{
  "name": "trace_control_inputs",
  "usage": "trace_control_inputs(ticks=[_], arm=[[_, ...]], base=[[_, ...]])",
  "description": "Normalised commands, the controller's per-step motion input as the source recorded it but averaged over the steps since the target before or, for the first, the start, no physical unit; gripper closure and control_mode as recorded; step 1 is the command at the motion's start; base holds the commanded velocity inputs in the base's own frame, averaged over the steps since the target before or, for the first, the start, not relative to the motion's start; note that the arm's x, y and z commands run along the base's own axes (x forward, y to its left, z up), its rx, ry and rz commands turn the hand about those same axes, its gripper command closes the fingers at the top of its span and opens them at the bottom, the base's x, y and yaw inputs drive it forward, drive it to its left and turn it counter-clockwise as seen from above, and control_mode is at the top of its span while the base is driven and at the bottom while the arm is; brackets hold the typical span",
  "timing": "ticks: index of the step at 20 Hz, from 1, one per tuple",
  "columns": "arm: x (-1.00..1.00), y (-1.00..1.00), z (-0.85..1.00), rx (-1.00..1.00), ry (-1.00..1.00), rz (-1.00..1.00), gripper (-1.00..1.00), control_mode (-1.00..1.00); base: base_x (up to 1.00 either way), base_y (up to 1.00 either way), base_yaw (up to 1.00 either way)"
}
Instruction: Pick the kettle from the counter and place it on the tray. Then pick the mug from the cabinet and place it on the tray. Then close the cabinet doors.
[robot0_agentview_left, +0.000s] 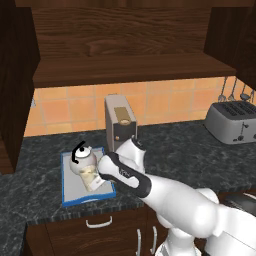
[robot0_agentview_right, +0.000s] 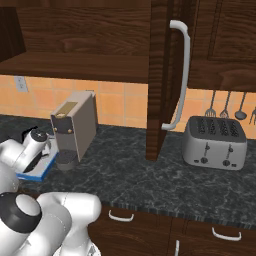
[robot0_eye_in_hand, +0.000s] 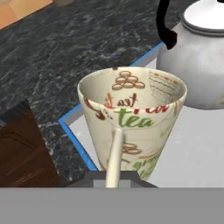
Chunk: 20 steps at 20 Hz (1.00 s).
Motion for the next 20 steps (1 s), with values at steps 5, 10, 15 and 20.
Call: trace_control_inputs(ticks=[5, 10, 15, 20], arm=[[0.2, 0.0, -0.28, 0.0, 0.0, 0.0, 1.0, -1.0], [0.17, 0.0, -0.29, 0.0, -0.01, 0.0, 1.0, -1.0], [0.16, 0.0, -0.27, 0.0, -0.03, 0.01, 1.0, -1.0], [-0.01, 0.0, -0.3, -0.02, 0.0, 0.0, -1.0, -1.0]], base=[[0.0, 0.0, 0.0], [0.0, 0.0, 0.0], [0.0, 0.0, 0.0], [0.0, 0.0, 0.0]])
